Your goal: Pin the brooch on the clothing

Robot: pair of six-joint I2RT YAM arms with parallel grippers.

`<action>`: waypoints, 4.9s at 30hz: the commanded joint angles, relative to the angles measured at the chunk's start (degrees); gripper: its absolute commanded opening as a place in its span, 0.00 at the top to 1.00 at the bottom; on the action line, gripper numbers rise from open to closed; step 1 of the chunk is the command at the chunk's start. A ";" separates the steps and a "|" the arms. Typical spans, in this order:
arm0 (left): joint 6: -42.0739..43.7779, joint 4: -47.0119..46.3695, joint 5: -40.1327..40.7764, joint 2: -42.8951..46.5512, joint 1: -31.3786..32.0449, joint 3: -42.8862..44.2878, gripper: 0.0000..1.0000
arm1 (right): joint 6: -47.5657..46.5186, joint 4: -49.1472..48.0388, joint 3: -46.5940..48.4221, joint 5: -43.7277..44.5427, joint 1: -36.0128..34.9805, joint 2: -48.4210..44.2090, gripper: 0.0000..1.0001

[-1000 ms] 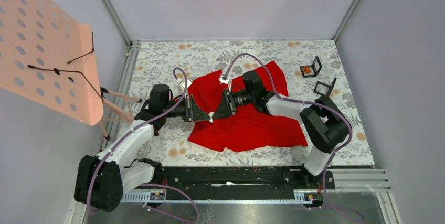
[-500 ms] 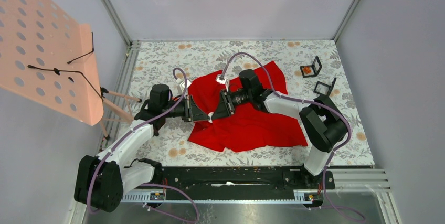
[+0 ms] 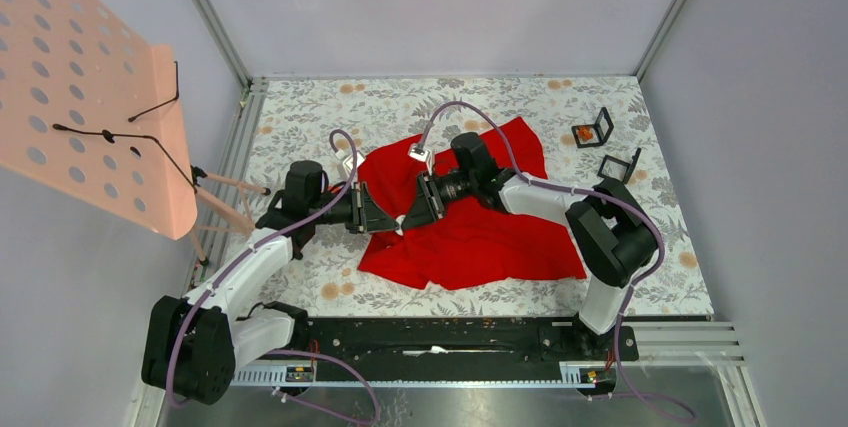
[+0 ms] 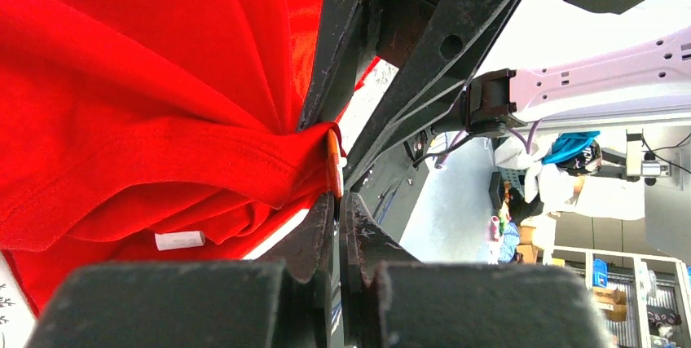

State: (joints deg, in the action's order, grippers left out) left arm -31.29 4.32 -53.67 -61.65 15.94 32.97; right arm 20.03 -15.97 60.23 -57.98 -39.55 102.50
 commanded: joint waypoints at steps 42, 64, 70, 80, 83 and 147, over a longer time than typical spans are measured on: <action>-3.40 -4.77 4.50 8.03 0.33 -1.76 1.00 | 4.48 -8.45 -5.01 2.08 0.62 -1.47 0.49; -4.18 -7.17 1.39 7.33 -0.83 -1.99 1.00 | 13.03 -26.40 -10.81 -2.01 3.86 -4.32 0.32; -4.17 -7.27 0.83 7.30 -0.89 -1.73 1.00 | 15.63 -30.44 -10.21 -2.84 3.12 -1.87 0.36; -4.40 -7.45 0.80 6.73 -0.83 -1.24 1.00 | 15.41 -30.31 -10.03 -3.11 1.99 -0.98 0.44; -4.48 -7.60 0.63 6.69 -0.87 -1.24 1.00 | 15.37 -30.29 -9.67 -2.94 1.73 -0.46 0.48; -2.41 -7.57 -4.79 8.56 -0.74 -1.30 1.00 | 16.47 -15.74 -2.48 5.88 1.40 5.00 0.70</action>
State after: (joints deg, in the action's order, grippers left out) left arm -32.67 0.80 -52.14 -55.24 14.11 29.41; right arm 36.99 -29.47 58.78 -62.76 -38.87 107.04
